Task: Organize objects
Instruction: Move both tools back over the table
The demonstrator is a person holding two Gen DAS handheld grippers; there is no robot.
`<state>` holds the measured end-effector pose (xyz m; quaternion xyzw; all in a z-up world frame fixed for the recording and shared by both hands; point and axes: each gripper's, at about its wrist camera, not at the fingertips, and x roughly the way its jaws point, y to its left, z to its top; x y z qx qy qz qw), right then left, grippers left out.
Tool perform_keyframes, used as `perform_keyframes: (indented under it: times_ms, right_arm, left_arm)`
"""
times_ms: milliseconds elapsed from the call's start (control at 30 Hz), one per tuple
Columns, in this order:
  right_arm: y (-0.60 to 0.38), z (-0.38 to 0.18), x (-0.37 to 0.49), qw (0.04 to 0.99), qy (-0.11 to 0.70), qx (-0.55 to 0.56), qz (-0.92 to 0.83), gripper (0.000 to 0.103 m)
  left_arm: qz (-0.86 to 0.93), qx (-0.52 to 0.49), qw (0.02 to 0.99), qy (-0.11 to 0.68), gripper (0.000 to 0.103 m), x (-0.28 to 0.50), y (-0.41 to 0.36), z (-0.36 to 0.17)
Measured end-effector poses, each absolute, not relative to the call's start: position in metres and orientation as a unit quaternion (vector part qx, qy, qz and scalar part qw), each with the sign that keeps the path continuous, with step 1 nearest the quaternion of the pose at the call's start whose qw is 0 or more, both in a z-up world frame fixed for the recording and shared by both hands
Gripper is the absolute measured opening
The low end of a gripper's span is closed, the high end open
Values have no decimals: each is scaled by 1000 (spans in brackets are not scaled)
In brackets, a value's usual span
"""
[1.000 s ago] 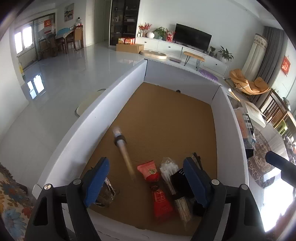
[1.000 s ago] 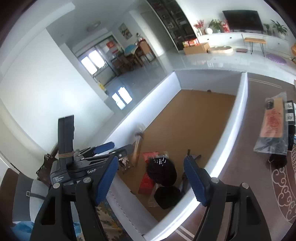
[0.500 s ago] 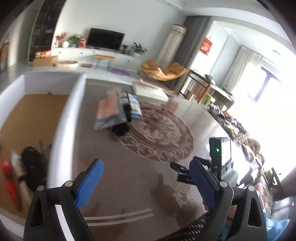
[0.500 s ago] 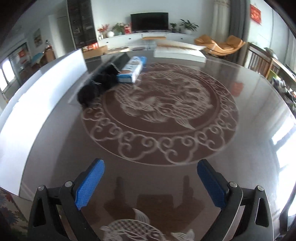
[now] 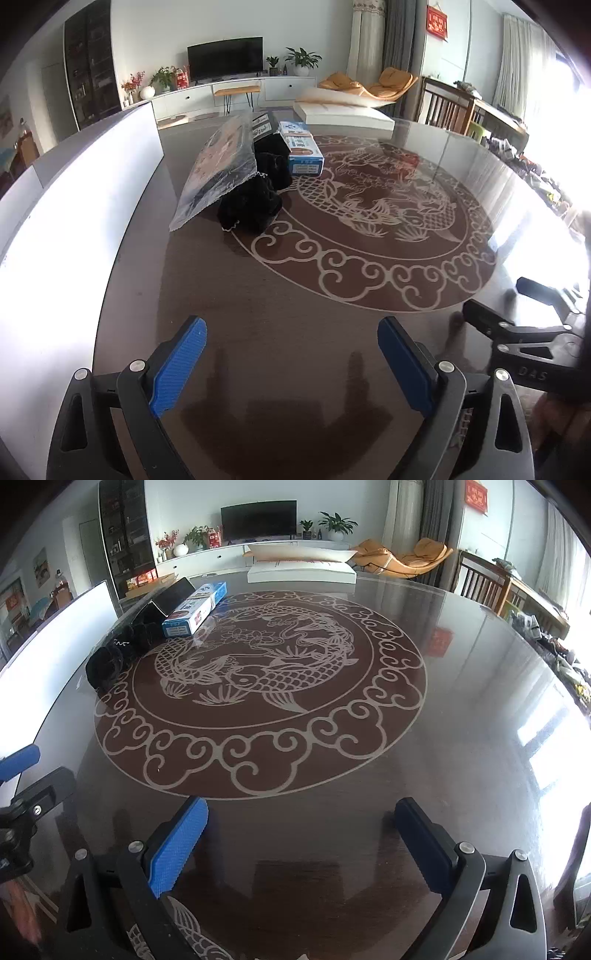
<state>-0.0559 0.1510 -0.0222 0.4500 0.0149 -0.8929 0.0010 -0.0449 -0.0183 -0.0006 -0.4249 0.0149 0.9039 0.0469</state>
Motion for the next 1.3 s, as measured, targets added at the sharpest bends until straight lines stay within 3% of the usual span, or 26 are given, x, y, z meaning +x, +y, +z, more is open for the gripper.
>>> perform_keyframes:
  times_ms: [333,467,1300]
  right_arm:
    - [151,-25,-55,5,11,452,-892,103]
    - [150,-25,-56,6,11,452,-892,103]
    - [149,-25,-56,5,11,452,-892,103]
  left_arm:
    - [889,-455,42,25,96,-61,-18,-18]
    - [888,-458,32,20,103,-62,-20,-21]
    - [888,-459,31,18,103,-61,-23,-20]
